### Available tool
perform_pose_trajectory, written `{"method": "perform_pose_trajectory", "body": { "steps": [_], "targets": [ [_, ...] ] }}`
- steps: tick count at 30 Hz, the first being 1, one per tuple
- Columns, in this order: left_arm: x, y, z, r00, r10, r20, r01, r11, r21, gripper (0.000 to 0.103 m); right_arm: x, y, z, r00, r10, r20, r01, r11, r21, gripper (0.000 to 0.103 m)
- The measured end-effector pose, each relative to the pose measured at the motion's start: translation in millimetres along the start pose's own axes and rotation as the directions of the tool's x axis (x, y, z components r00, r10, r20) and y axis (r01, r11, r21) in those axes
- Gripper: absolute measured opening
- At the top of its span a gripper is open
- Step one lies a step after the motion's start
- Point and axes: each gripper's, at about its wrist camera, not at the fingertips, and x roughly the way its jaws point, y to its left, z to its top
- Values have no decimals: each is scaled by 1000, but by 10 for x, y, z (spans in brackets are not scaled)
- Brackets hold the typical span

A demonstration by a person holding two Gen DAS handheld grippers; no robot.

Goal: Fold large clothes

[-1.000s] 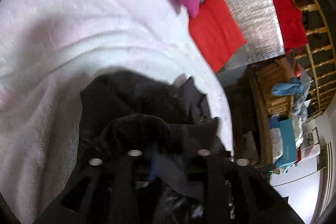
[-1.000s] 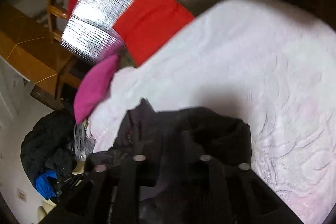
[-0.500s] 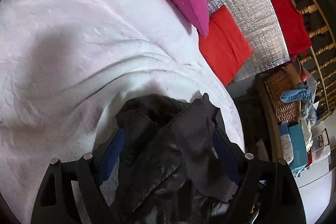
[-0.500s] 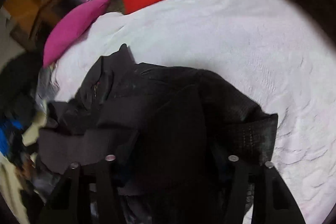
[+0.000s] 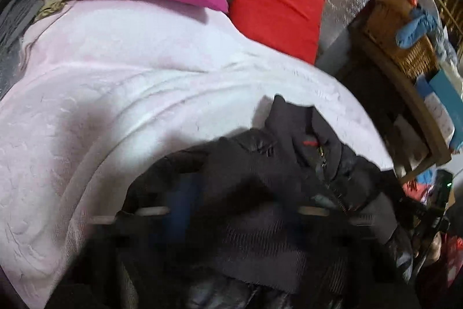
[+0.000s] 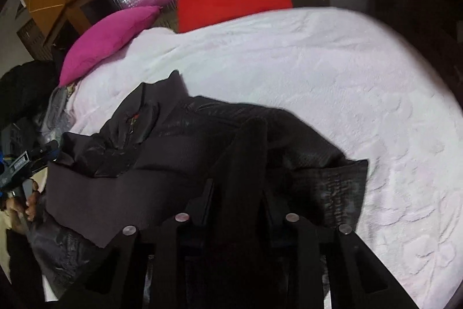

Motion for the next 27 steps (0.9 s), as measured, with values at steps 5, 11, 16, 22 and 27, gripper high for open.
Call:
{"method": "perform_pose_trajectory", "body": {
  "steps": [5, 11, 16, 22, 27],
  "targets": [
    [-403, -173, 112, 991, -46, 128, 37, 997, 71, 8, -357, 345, 97, 983, -93, 156, 121, 977, -179, 17],
    [-921, -299, 301, 941, -4, 338, -16, 998, 57, 8, -602, 316, 440, 955, -117, 272, 166, 972, -166, 16],
    [-769, -142, 391, 918, 61, 393, -39, 997, -63, 8, -442, 107, 728, 937, -128, 325, 144, 989, -26, 16],
    [-250, 114, 434, 918, 150, 366, -86, 979, -187, 8, 74, 138, 929, 926, -205, 317, 207, 978, 27, 16],
    [158, 356, 399, 947, 195, 254, -135, 963, -235, 9, 611, -16, 915, 956, -212, 204, 202, 977, 68, 16]
  ]
}}
